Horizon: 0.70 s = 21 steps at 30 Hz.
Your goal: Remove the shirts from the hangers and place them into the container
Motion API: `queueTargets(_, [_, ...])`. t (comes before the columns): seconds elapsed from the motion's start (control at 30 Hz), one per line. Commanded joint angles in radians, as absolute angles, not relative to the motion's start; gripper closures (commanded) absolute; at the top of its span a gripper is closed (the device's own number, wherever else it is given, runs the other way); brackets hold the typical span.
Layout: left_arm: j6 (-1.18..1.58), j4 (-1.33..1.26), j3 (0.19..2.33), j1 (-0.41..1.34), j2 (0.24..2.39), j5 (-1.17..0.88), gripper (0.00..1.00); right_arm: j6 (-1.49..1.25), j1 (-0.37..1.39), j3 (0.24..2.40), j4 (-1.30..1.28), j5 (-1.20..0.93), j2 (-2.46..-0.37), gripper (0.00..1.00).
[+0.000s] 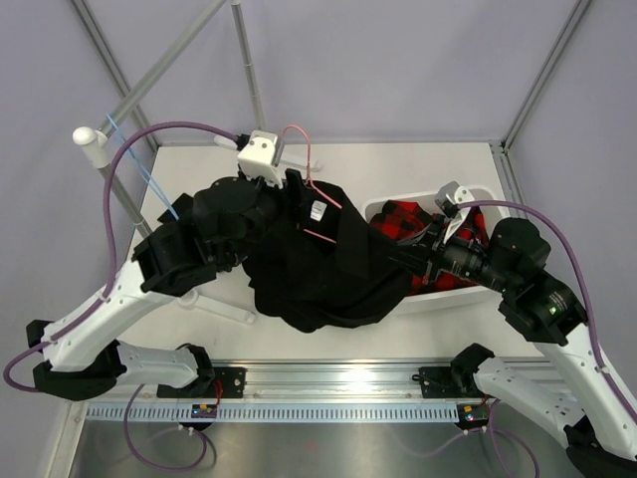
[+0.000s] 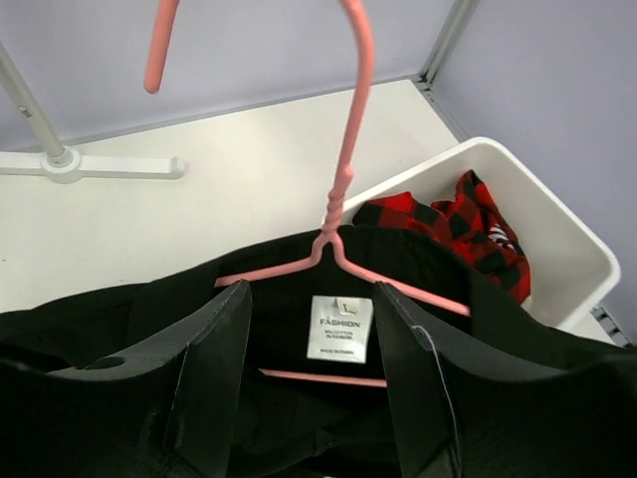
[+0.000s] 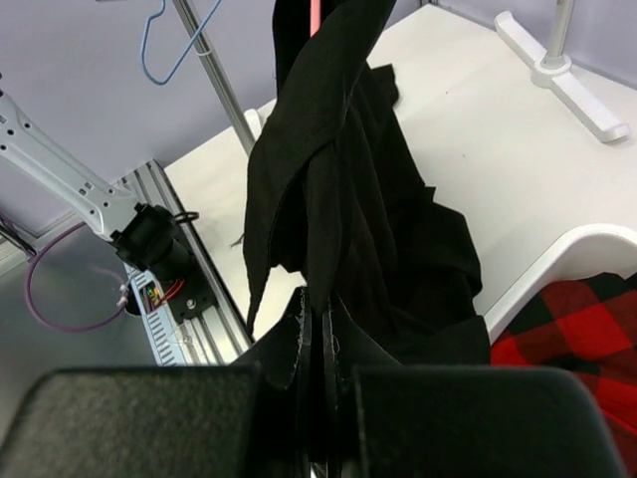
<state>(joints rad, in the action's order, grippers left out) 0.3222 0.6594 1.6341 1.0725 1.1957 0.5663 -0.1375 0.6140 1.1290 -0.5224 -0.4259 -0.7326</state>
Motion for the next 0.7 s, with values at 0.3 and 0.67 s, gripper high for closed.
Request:
queueTargets(0.3, [0.308, 0.641, 1.706, 1.077, 1.209, 0.5, 0.43, -0.172, 0.612, 1.161, -0.514, -0.512, -0.71, 1.0])
queueTargets(0.67, [0.302, 0.597, 1.729, 1.077, 1.244, 0.572, 1.0, -0.17, 0.611, 1.195, -0.587, -0.516, -0.653, 0.75])
